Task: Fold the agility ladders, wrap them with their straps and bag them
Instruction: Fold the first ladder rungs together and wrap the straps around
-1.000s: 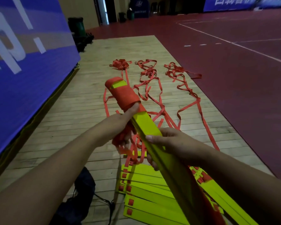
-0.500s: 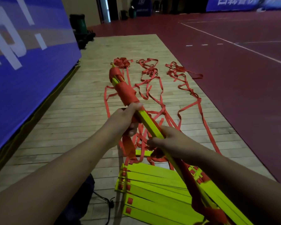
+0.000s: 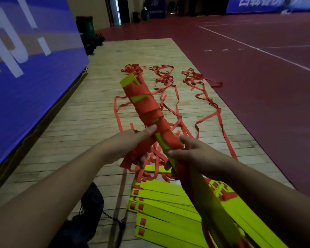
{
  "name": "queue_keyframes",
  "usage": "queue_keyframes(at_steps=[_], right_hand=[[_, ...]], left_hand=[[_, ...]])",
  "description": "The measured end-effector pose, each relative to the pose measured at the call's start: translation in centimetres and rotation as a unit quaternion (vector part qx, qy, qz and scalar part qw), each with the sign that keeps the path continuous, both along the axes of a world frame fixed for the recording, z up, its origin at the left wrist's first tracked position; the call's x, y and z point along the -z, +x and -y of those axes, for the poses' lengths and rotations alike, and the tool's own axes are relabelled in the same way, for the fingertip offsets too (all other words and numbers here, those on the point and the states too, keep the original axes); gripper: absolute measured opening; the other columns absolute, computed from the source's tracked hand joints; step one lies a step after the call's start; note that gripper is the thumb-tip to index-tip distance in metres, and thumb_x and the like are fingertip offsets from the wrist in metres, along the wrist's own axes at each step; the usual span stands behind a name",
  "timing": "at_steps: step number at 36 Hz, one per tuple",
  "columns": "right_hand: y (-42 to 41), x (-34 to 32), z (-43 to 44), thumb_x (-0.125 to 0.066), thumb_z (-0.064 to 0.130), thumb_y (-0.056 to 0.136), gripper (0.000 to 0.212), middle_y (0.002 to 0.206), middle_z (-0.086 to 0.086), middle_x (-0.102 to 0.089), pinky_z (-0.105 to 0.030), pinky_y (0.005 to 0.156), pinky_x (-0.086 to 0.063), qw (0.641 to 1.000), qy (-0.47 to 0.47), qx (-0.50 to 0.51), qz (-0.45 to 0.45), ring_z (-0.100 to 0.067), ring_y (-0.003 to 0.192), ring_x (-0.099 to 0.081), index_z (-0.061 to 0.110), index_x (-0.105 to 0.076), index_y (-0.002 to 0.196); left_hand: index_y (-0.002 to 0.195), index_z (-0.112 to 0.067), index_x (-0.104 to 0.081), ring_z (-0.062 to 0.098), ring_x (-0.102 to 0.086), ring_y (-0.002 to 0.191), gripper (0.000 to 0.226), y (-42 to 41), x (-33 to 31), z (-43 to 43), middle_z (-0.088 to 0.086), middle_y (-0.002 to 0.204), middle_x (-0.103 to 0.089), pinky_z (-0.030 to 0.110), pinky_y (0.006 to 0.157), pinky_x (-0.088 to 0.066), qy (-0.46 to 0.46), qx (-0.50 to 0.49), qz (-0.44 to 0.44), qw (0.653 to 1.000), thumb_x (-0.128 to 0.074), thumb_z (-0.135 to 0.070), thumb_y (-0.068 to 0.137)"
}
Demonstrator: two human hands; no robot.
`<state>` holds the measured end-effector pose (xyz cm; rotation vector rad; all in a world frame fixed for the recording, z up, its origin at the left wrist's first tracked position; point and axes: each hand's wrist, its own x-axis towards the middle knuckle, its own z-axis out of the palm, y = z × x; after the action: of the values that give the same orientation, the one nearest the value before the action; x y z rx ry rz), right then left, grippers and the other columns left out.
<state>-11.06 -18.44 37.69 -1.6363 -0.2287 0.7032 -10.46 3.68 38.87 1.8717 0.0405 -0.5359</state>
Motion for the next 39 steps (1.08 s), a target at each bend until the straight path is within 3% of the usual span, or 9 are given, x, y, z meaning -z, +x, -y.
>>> queue_keyframes(at_steps=[4,10,16,19,22,27,30,36,39], right_hand=[[0.4,0.5,-0.6,-0.058,0.019,0.102,0.03,0.09,-0.015,-0.066,-0.032,0.062,-0.058,0.988,-0.13,0.009,0.086,-0.021,0.073,-0.066,0.009,-0.041,0.126],[0.0,1.1,-1.9,-0.049,0.018,0.103,0.024,0.093,-0.006,-0.06,-0.03,0.061,-0.048,0.902,-0.321,-0.067,0.281,-0.017,0.073,-0.06,0.013,-0.044,0.126],[0.2,0.1,-1.6,-0.063,0.017,0.096,0.027,0.093,-0.015,-0.066,-0.038,0.063,-0.058,0.947,-0.206,-0.028,0.246,-0.026,0.071,-0.067,0.018,-0.052,0.121],[0.6,0.0,-1.2,-0.069,0.034,0.093,0.02,0.076,0.004,-0.063,-0.032,0.062,-0.047,0.973,-0.134,-0.038,0.184,-0.006,0.063,-0.057,0.023,-0.064,0.108],[0.8,0.0,-0.4,-0.074,0.051,0.083,0.023,0.078,0.013,-0.061,-0.032,0.071,-0.044,0.99,-0.074,-0.04,0.111,-0.008,0.072,-0.058,0.032,-0.068,0.093],[1.2,0.2,0.5,-0.081,0.047,0.067,0.069,0.105,-0.009,-0.067,-0.039,0.074,-0.055,1.0,0.017,-0.013,0.002,-0.024,0.09,-0.069,0.016,-0.062,0.126],[1.0,-0.1,0.6,-0.086,0.04,0.068,0.052,0.117,-0.006,-0.072,-0.046,0.096,-0.053,0.998,0.01,-0.007,0.057,-0.025,0.108,-0.069,0.025,-0.07,0.116],[0.7,-0.1,0.3,-0.072,0.02,0.092,0.032,0.103,-0.002,-0.072,-0.037,0.082,-0.061,0.989,-0.034,0.013,0.147,-0.018,0.092,-0.072,0.023,-0.061,0.122],[0.7,0.4,-0.3,-0.072,0.022,0.093,0.029,0.102,0.0,-0.069,-0.037,0.083,-0.061,0.962,-0.152,0.009,0.227,-0.014,0.089,-0.071,0.022,-0.058,0.119]], left_hand=[[0.084,-0.005,-0.062,0.026,-0.06,0.052,0.051,-0.1,0.5,1.7,0.01,0.058,-0.059,0.029,0.055,-0.047,-0.034,-0.011,0.019,0.999,-0.055,-0.055,0.092],[0.081,-0.008,-0.063,0.024,-0.057,0.049,0.046,-0.3,1.8,3.6,0.008,0.057,-0.059,0.031,0.06,-0.047,-0.019,-0.091,0.053,0.994,-0.064,-0.053,0.089],[0.082,-0.007,-0.064,0.022,-0.054,0.046,0.046,0.2,1.2,3.8,0.006,0.053,-0.055,0.032,0.058,-0.045,-0.096,-0.154,0.074,0.981,-0.059,-0.052,0.091],[0.085,-0.008,-0.062,0.021,-0.053,0.047,0.044,0.3,0.9,3.6,0.004,0.053,-0.052,0.029,0.056,-0.044,-0.125,-0.162,0.074,0.976,-0.054,-0.051,0.092],[0.084,-0.01,-0.063,0.017,-0.05,0.047,0.041,0.5,0.8,3.1,0.006,0.06,-0.05,0.028,0.054,-0.045,-0.167,-0.142,0.071,0.973,-0.056,-0.049,0.092],[0.089,-0.009,-0.061,0.017,-0.054,0.055,0.031,0.3,0.2,2.4,0.011,0.073,-0.055,0.029,0.052,-0.049,-0.262,-0.07,0.093,0.958,-0.051,-0.038,0.084],[0.105,-0.011,-0.063,0.024,-0.067,0.073,0.038,0.5,0.1,1.9,0.013,0.089,-0.069,0.032,0.062,-0.055,-0.285,-0.027,0.061,0.956,-0.049,-0.037,0.081],[0.092,-0.005,-0.063,0.024,-0.062,0.053,0.054,0.9,0.7,1.2,0.013,0.066,-0.062,0.032,0.061,-0.052,-0.028,-0.004,0.026,0.999,-0.055,-0.058,0.088],[0.092,-0.009,-0.062,0.022,-0.059,0.051,0.048,0.4,0.5,1.8,0.008,0.06,-0.061,0.029,0.058,-0.048,-0.043,-0.005,0.031,0.999,-0.054,-0.056,0.087]])
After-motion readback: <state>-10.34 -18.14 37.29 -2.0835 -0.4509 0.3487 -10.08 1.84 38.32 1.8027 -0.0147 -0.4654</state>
